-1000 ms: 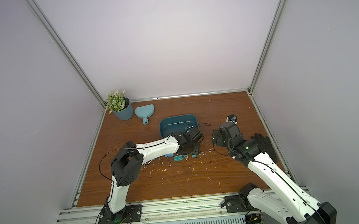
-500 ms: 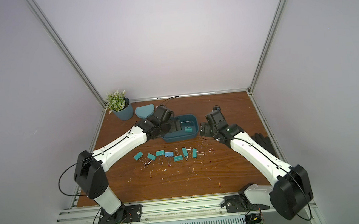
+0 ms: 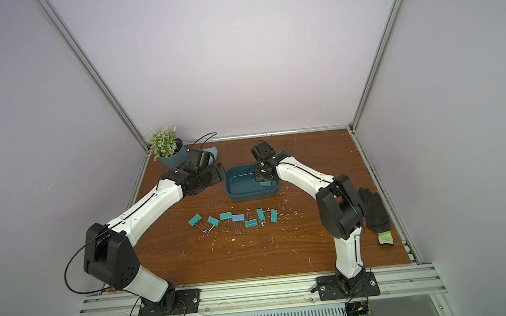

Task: Take out the binder clips from the storage box
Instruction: Pick up the binder clip from the storage box.

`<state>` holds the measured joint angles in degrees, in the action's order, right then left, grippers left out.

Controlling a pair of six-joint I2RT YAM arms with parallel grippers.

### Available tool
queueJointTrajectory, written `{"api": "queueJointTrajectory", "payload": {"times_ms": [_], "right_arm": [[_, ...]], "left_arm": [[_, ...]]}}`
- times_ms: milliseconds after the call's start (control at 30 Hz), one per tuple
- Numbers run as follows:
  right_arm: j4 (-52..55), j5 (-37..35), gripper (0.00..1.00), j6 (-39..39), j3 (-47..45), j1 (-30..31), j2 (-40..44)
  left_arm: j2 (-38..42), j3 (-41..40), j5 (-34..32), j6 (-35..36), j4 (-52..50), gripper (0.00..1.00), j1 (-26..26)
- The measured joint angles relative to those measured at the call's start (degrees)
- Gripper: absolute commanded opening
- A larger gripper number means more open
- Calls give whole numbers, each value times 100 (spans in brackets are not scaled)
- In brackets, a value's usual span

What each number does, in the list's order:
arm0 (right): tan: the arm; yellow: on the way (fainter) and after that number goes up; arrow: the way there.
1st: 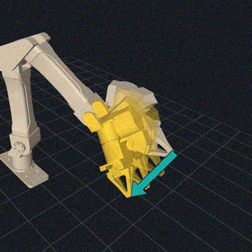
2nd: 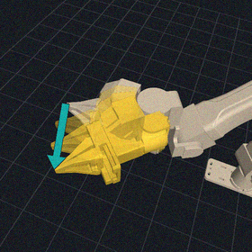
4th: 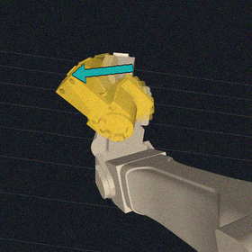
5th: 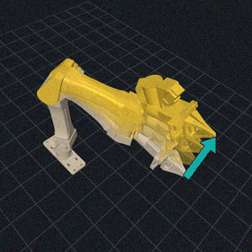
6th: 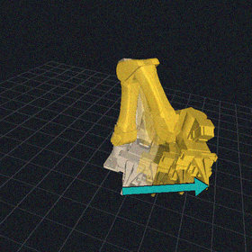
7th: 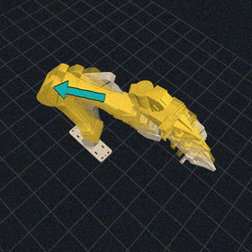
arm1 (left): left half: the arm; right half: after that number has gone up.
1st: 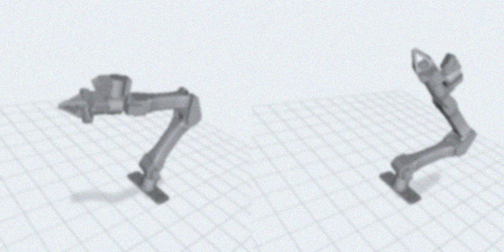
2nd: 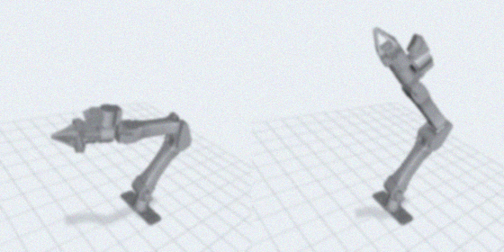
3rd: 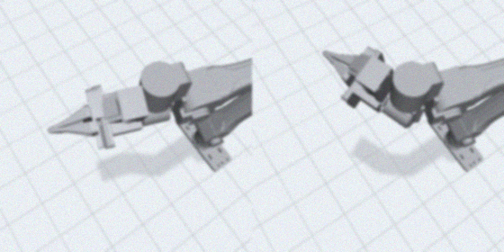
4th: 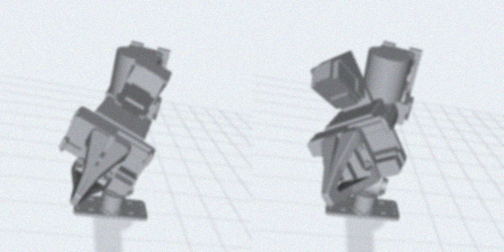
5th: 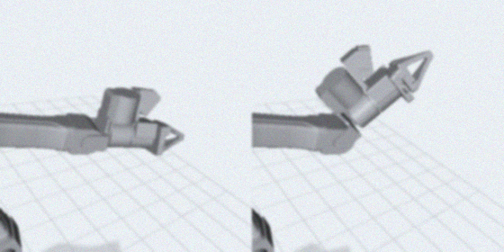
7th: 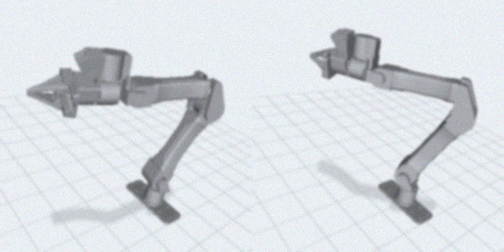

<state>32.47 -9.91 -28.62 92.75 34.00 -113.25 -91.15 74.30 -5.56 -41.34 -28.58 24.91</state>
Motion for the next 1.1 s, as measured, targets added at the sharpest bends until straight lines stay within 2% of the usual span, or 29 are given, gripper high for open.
{"api": "queueJointTrajectory", "payload": {"times_ms": [133,200,567,1100], "right_arm": [[238,-4,33,61,466,-11,-590],[369,-4,27,103,686,-35,-833],[658,-7,27,140,1377,-177,-1445],[828,68,22,142,1886,-269,-2039]], "left_arm": [[2,-37,90,90,-2,100,-120],[2,-46,136,116,-4,100,-157],[2,-46,219,197,0,100,-267],[2,-46,238,236,0,100,-332]]}}
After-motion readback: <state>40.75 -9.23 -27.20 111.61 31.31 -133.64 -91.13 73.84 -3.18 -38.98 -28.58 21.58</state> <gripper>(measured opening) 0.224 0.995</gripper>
